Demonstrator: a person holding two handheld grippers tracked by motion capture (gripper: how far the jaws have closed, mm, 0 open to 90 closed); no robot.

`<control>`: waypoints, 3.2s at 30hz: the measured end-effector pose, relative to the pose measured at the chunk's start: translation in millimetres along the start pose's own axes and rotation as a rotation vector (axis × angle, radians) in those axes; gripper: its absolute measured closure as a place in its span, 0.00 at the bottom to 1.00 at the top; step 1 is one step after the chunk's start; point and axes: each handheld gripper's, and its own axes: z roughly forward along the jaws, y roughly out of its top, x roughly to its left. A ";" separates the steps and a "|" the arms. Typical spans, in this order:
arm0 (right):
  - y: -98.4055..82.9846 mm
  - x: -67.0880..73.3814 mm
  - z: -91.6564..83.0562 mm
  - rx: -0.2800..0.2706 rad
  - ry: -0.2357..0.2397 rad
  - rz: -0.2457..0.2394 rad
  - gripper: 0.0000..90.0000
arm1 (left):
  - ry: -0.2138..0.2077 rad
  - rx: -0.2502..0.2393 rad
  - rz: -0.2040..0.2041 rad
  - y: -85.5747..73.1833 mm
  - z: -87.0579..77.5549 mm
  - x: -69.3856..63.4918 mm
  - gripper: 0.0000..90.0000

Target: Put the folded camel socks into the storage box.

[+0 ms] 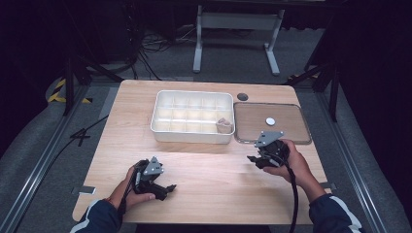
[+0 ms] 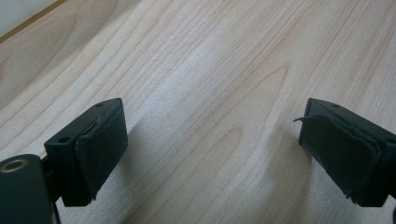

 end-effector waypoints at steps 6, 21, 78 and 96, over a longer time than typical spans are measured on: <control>-14.8 1.8 0.6 0.014 -0.007 0.014 0.47 | 0.000 0.000 0.000 0.0 0.0 -0.1 0.09; -48.5 2.1 -2.2 0.009 -0.010 0.059 0.44 | 0.001 0.002 -0.006 -0.1 -0.2 -0.6 0.09; -156.9 7.8 -23.3 -0.174 0.019 0.341 0.23 | -0.001 0.000 -0.008 -0.2 0.0 -0.6 0.09; -156.9 7.9 -23.3 -0.172 0.016 0.345 0.23 | -0.003 0.002 -0.009 -0.1 0.2 -1.1 0.09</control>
